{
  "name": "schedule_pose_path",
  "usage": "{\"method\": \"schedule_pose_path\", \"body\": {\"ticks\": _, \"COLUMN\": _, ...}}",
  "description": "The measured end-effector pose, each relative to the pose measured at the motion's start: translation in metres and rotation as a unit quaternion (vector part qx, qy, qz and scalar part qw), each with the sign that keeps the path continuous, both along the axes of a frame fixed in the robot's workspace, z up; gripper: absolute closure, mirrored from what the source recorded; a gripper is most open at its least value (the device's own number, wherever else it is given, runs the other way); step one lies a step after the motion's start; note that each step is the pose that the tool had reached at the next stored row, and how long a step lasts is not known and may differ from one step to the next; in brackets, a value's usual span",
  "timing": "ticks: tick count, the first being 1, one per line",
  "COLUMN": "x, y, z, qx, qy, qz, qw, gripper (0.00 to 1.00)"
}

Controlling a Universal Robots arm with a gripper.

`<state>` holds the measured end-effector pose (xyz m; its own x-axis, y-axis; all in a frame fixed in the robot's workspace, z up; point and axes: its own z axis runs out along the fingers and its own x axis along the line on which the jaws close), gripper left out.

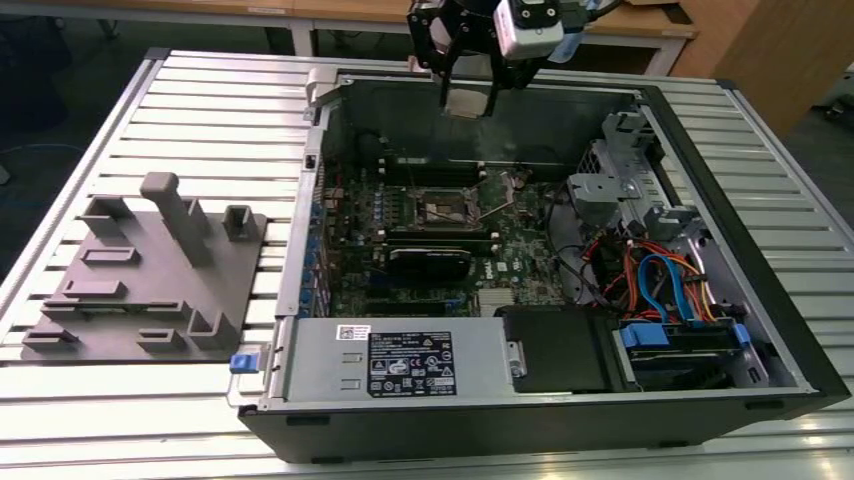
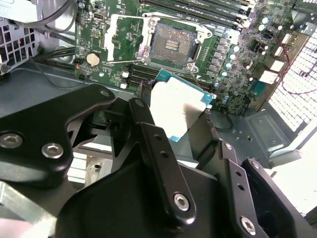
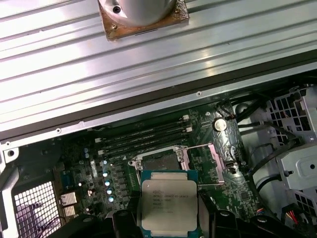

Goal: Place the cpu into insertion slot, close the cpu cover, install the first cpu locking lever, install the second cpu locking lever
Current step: 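Place the cpu into insertion slot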

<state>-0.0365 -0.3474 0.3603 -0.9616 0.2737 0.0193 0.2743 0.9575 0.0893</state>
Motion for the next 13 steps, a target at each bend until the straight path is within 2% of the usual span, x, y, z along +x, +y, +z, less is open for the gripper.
{"method": "schedule_pose_path", "body": {"ticks": 4, "x": 0.0, "y": 0.0, "z": 0.0, "qx": 0.0, "qy": 0.0, "qz": -0.007, "qw": 0.99998, "gripper": 0.46}}
{"method": "schedule_pose_path", "body": {"ticks": 7, "x": 0.0, "y": 0.0, "z": -0.0001, "qx": 0.0, "qy": 0.0, "qz": -0.023, "qw": 0.99974, "gripper": 0.46}}
{"method": "schedule_pose_path", "body": {"ticks": 13, "x": 0.0, "y": 0.0, "z": -0.0006, "qx": 0.0, "qy": 0.0, "qz": -0.063, "qw": 0.99803, "gripper": 0.46}}
